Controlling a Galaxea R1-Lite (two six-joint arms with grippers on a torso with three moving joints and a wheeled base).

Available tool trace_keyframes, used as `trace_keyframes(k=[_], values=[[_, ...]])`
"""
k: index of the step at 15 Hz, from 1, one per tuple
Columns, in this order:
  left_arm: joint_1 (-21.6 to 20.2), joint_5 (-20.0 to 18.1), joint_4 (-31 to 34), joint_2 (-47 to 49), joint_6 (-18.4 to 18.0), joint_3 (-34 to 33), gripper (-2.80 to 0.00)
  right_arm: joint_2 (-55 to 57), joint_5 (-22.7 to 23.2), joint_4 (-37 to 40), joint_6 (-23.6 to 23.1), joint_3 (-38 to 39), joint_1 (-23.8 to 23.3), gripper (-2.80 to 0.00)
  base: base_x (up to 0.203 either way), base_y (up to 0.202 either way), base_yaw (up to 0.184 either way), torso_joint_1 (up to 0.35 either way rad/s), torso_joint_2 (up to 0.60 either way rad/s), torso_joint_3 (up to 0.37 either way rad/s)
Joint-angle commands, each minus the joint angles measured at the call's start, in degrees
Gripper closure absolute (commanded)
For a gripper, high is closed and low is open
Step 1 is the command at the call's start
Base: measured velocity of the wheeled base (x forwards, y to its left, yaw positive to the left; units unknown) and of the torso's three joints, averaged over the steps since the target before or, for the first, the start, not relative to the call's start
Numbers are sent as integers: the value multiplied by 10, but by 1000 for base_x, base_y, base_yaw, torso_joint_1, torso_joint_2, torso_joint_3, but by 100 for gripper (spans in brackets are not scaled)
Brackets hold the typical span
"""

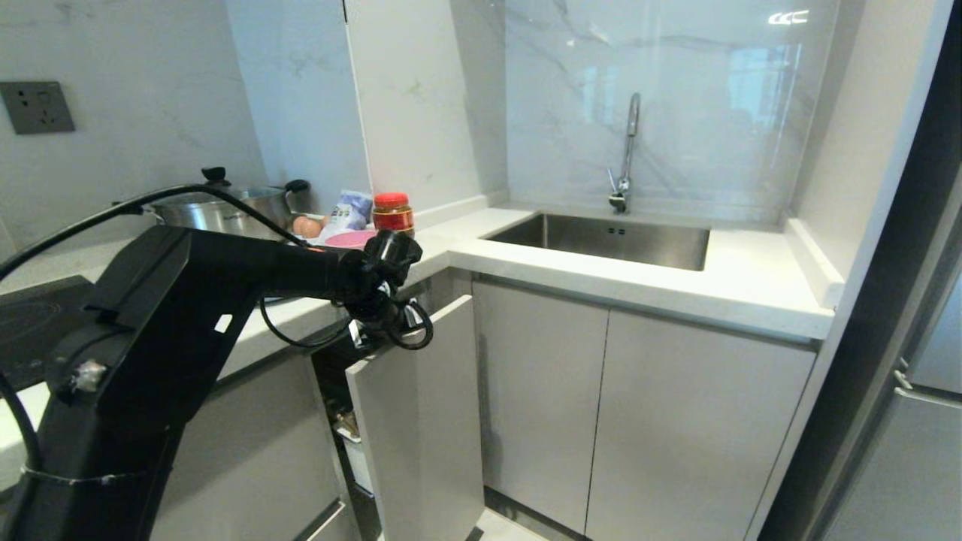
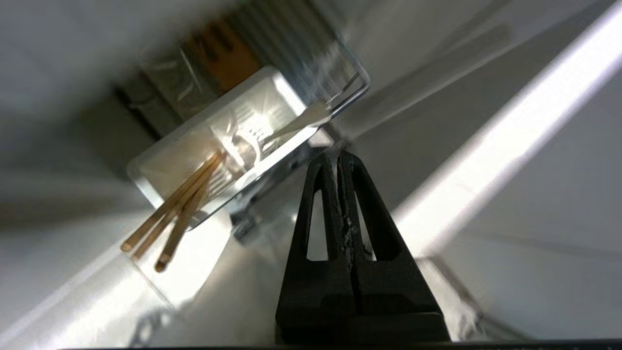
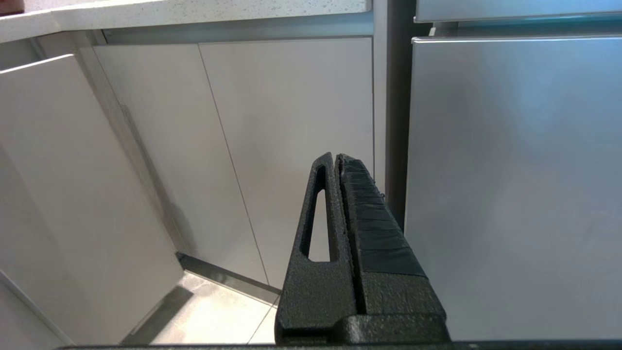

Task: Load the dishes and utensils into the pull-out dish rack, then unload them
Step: Open the cupboard

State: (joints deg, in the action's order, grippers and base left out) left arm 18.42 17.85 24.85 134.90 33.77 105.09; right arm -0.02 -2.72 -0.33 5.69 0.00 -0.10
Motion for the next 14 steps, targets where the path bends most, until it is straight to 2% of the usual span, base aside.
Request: trace_keyframes(k=[1,4,7,9,14], values=[[16,-13,16,-9,10,-1,0,-2,0,0,0,0,0,0,0,0,0,0,0,0],[41,-62,47,-24,27,-8,0,-2,0,0,0,0,0,0,0,0,0,0,0,0],[66,-86,71,-26,29,-17,0,-2,0,0,0,0,0,0,0,0,0,0,0,0],[91,-98,74,-31,32,-34,0,-2,0,0,0,0,0,0,0,0,0,0,0,0],[138,-161,74,-57,34,-74,0,-2,0,0,0,0,0,0,0,0,0,0,0,0]])
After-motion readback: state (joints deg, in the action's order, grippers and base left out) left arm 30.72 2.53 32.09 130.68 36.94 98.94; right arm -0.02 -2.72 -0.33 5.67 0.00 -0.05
